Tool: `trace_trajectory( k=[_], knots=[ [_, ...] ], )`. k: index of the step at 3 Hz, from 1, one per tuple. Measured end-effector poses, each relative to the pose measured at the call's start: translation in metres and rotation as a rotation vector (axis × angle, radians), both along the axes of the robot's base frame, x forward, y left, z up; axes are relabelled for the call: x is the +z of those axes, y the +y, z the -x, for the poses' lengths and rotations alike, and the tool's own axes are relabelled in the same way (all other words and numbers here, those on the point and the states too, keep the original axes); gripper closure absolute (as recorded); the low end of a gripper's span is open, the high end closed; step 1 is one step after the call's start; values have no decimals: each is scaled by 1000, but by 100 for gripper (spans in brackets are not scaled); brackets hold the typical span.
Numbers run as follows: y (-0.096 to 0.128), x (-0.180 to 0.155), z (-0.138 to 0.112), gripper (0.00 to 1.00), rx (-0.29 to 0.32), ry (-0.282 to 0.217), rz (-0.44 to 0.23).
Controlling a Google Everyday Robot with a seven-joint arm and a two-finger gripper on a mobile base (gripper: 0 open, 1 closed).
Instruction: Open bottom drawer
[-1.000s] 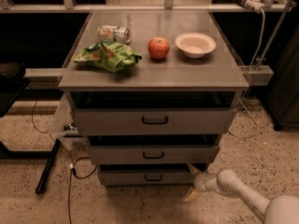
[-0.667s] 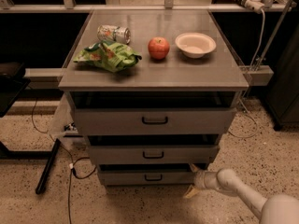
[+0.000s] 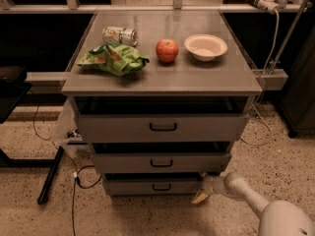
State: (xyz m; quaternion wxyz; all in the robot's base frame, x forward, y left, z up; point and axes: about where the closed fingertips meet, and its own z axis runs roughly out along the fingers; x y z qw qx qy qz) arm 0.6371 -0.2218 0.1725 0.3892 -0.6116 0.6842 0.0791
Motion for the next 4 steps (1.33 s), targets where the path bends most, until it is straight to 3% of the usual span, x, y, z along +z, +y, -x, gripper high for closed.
trace_trajectory(
  k=[1, 3, 4],
  knots=[
    [-3, -9, -16, 0, -6, 12, -1],
    [-7, -7, -21, 42, -12, 4, 2],
    [6, 10, -20, 65, 14, -23, 10]
  ],
)
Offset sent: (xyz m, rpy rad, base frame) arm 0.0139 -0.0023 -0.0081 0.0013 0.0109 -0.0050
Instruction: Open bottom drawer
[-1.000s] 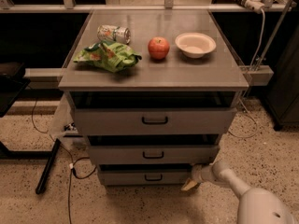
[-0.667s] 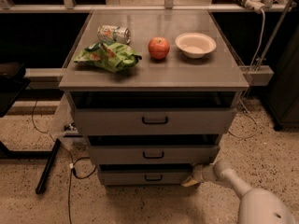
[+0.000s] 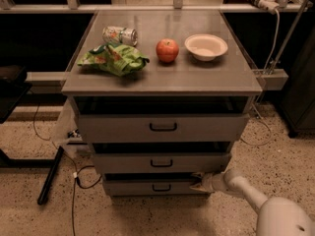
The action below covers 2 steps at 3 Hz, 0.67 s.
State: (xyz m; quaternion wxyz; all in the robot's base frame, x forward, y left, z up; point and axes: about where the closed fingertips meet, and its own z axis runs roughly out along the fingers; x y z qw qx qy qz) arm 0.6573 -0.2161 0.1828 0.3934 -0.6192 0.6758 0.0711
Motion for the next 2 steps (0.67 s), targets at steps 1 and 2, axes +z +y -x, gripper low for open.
trace_trajectory(
  k=[1, 2],
  knots=[
    [1, 3, 3, 87, 2, -8, 6],
    [-6, 1, 25, 100, -8, 19, -12]
  ],
)
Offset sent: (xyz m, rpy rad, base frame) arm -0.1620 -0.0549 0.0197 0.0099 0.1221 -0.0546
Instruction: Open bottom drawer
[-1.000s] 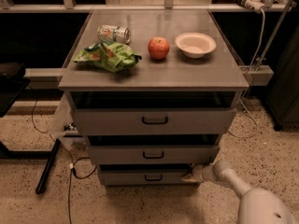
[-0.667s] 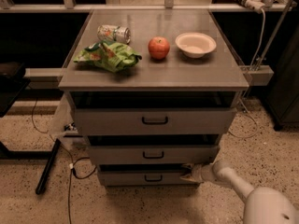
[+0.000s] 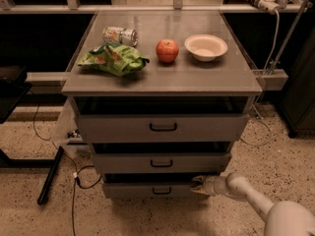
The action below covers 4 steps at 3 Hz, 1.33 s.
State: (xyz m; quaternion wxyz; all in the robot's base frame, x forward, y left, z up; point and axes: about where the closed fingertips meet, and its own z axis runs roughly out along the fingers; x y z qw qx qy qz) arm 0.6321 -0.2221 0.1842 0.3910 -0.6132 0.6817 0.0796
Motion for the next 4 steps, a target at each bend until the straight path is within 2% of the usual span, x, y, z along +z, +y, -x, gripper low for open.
trace_trajectory(
  k=[1, 2, 4],
  knots=[
    [0, -1, 0, 100, -6, 10, 0],
    [-7, -7, 13, 100, -19, 40, -7],
    [-3, -1, 11, 100, -19, 40, -7]
  ],
)
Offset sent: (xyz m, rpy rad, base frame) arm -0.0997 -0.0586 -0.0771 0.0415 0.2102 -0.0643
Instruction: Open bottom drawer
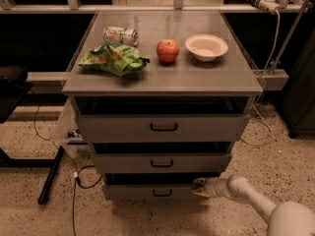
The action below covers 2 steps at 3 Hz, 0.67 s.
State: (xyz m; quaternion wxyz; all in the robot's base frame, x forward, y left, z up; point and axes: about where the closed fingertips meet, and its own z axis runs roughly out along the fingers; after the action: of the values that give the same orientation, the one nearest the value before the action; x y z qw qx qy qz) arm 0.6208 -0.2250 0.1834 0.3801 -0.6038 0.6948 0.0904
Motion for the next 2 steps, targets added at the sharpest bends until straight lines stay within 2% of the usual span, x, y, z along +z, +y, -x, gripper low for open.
trace_trajectory(
  k=[1, 2],
  knots=[
    [-3, 10, 3, 82, 20, -22, 11],
    [-3, 10, 3, 59, 21, -22, 11]
  ],
)
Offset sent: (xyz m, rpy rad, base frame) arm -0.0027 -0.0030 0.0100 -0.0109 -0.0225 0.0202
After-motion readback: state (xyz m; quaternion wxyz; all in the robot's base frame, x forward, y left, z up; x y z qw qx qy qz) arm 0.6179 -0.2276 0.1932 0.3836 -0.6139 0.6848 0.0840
